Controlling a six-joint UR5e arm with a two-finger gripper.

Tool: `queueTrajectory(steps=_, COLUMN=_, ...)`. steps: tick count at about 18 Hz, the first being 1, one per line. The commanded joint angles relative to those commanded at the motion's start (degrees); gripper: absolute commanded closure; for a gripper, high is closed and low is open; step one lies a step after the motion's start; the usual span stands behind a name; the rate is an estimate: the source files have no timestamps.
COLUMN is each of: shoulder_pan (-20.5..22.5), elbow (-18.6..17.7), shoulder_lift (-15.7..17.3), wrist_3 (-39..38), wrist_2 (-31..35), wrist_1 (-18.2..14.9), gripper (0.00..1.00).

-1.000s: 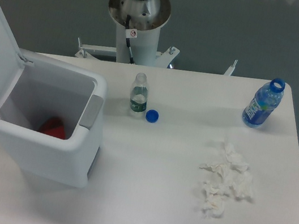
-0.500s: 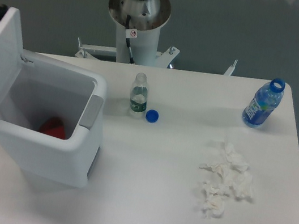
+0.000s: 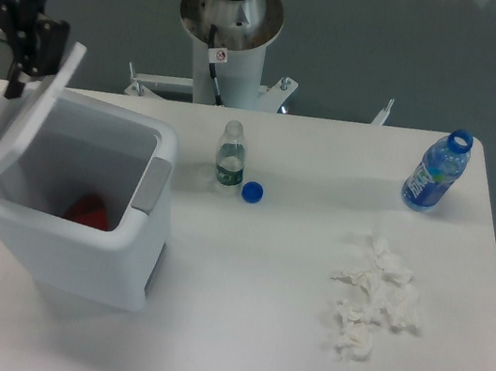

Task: Close the trash can
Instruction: 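Push the white lid forward and down over the can opening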

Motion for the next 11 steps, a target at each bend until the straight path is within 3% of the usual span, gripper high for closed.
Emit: queueTrajectory(steps=11, shoulder_pan=3.43, elbow=-0.88, shoulder_lift=-2.11, wrist_3=4.39, wrist_2=0.26, wrist_1=0.18, gripper=0.0)
